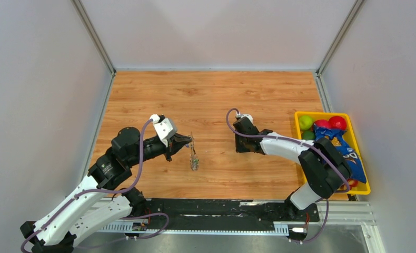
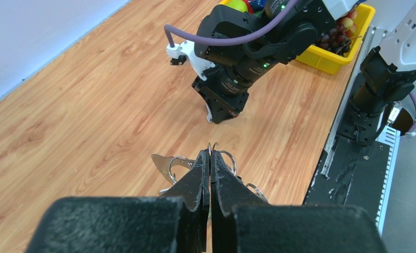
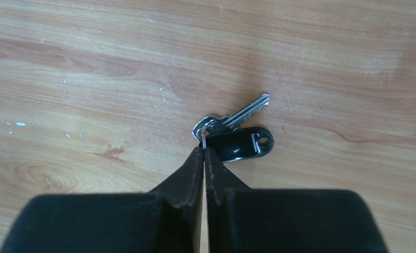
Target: Put the keys on the keyring
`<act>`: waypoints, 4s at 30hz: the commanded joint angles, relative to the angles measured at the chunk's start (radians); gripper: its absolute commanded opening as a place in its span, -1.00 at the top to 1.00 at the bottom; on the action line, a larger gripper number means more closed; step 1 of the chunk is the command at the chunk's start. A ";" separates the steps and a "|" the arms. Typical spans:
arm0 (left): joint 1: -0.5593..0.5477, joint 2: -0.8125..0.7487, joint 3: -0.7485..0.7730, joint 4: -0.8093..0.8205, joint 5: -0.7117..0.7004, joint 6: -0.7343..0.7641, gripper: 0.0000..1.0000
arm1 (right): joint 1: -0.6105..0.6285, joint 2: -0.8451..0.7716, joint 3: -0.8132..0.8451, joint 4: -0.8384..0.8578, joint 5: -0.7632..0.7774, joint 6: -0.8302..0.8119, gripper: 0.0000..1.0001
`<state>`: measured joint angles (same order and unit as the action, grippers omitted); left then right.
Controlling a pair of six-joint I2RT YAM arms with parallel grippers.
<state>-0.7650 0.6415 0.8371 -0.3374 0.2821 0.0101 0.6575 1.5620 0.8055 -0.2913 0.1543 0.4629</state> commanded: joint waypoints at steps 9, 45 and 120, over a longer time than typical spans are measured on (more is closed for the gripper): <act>0.001 -0.013 0.005 0.072 0.000 0.018 1.00 | 0.001 -0.107 0.008 0.021 -0.040 -0.036 1.00; 0.001 -0.108 -0.082 0.208 -0.104 0.165 1.00 | 0.336 -0.355 0.545 -0.316 -0.521 -0.722 1.00; 0.002 -0.211 -0.161 0.331 0.062 0.099 1.00 | 0.403 -0.269 0.677 -0.259 -0.425 -0.751 0.17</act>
<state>-0.7639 0.4381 0.6701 -0.1043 0.3016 0.1425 1.0580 1.3766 1.4857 -0.6147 -0.2691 -0.2871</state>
